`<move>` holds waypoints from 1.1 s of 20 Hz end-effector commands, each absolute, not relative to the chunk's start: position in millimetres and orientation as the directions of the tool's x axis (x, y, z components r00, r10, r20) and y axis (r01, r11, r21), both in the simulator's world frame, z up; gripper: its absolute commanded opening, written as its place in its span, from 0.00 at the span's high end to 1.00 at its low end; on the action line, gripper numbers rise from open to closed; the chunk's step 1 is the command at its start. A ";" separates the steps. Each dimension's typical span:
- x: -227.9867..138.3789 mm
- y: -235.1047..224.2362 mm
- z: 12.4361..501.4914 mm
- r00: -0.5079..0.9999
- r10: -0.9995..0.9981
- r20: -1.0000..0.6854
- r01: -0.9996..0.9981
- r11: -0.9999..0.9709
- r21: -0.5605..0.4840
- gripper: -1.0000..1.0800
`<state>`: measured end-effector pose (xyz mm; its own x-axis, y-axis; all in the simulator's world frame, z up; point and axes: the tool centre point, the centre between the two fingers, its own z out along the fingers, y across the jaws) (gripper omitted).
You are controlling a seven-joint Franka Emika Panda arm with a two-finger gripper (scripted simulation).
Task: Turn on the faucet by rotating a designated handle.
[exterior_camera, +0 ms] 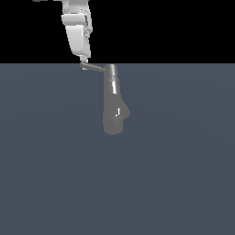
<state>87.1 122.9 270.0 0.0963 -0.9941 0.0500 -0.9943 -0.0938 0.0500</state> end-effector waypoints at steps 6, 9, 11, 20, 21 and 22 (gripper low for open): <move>75.5 119.9 275.7 0.097 -0.994 0.050 -0.994 -0.094 0.050 1.00; 68.6 112.9 278.7 0.098 -0.994 0.050 -0.994 -0.095 0.052 1.00; 64.0 108.1 280.7 0.099 -0.994 0.050 -0.994 -0.096 0.053 1.00; 42.2 85.5 290.3 0.103 -0.994 0.049 -0.993 -0.100 0.058 1.00; 39.7 82.9 291.4 0.103 -0.993 0.049 -0.993 -0.100 0.058 1.00; 37.2 80.3 292.6 0.103 -0.993 0.049 -0.993 -0.101 0.059 1.00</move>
